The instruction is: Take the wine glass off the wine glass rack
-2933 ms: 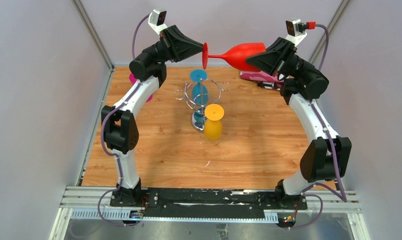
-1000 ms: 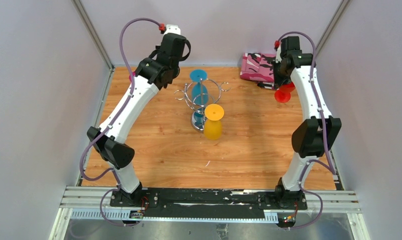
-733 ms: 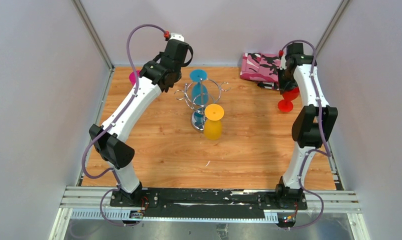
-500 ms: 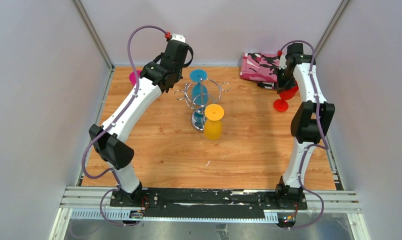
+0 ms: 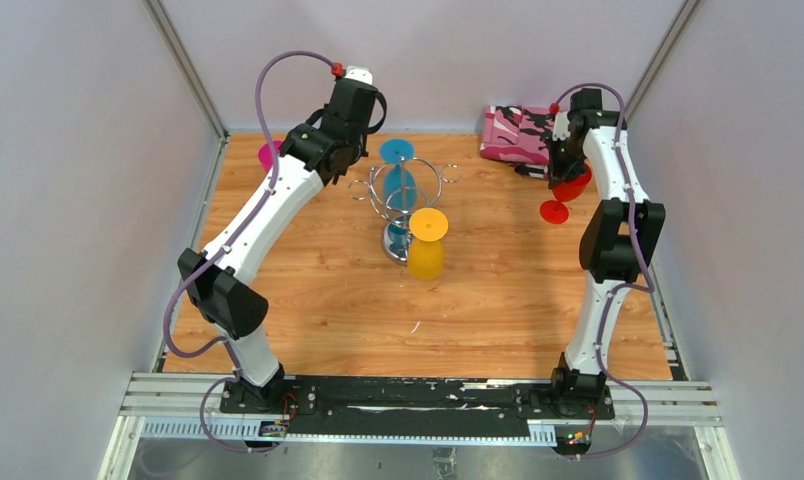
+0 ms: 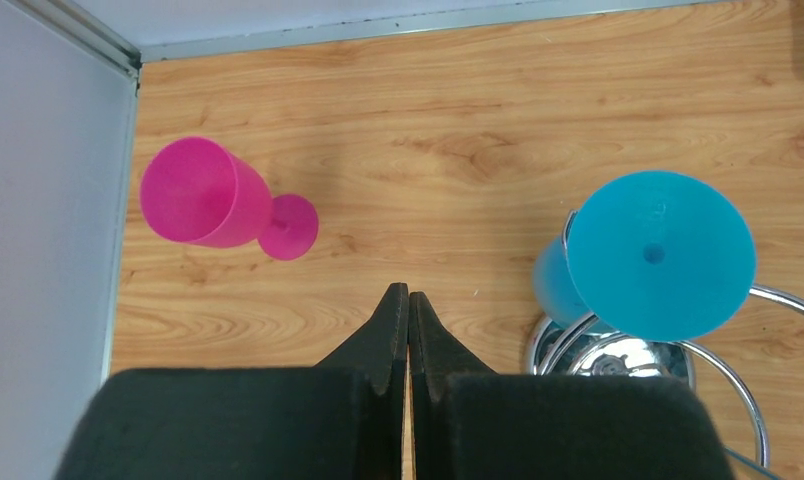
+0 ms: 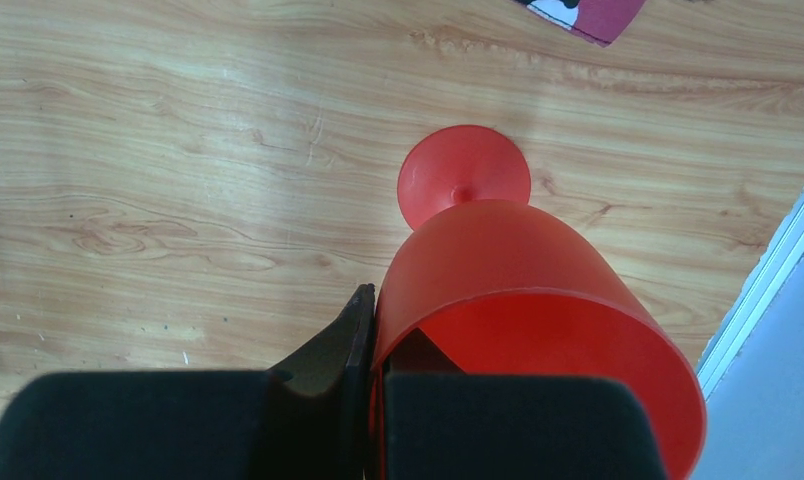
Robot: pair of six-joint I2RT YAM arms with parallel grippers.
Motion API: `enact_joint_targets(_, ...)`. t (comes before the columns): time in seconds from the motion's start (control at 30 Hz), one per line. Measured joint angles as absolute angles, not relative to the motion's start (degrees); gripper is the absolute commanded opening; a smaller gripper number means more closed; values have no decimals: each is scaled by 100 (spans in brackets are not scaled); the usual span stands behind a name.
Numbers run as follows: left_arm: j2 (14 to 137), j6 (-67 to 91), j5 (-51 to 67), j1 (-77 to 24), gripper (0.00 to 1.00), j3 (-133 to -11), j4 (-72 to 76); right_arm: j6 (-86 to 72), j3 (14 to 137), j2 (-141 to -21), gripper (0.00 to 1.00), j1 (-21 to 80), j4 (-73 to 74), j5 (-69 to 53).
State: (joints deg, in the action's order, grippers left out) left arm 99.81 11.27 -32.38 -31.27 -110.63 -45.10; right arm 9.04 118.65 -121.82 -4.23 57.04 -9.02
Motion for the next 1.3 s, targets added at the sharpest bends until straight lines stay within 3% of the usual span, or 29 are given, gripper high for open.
enact_joint_targets(0.37, 9983, 1127, -3192, -3127, 0, -10982, -4504, 849, 11865, -12221, 46, -421, 5680, -904)
enact_joint_targets(0.67, 9983, 1131, -3201, -3127, 0, -10871, -4462, 816, 11865, -11994, 49, -375, 5682, -849)
enact_joint_targets(0.97, 9981, 1129, -3317, -3127, 1, -10744, -4403, 749, 11865, -10997, 51, -189, 5680, -679)
enact_joint_targets(1.2, 9981, 1162, -3308, -3061, 25, -10680, -4316, 624, 11627, -10156, 51, -137, 5387, -552)
enact_joint_targets(1.3, 9867, 1258, -2880, -2858, 29, -10401, -3970, 493, 11218, -9679, 52, -113, 5057, -558)
